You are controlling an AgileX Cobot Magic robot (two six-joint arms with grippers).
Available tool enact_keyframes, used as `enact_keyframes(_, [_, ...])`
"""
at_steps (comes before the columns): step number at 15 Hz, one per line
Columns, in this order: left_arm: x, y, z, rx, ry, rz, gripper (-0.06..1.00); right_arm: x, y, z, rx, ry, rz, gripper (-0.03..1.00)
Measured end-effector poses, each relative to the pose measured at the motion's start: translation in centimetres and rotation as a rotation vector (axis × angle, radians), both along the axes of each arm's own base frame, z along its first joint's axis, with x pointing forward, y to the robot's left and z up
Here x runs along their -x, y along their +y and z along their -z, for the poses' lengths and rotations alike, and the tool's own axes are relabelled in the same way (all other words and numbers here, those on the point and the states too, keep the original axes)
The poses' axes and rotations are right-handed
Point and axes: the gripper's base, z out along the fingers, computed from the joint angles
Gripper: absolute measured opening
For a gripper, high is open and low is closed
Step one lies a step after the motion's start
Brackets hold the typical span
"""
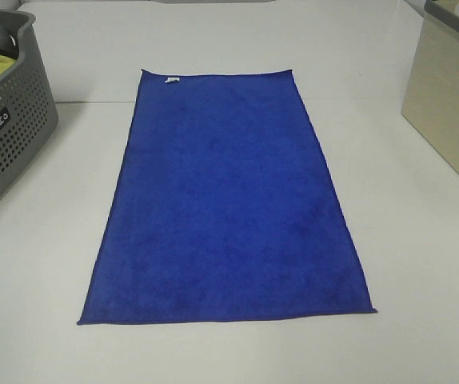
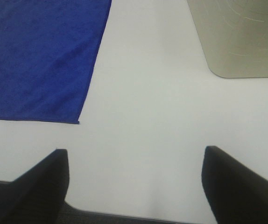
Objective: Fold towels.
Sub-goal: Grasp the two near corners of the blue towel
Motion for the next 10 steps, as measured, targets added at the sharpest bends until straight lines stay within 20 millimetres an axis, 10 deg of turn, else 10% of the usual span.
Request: enact_keyframes(10, [0.0, 0.0, 0.0, 0.0, 0.0, 0.0, 0.62, 0.0, 0.0, 0.0, 0.0, 0.0, 0.0, 0.76])
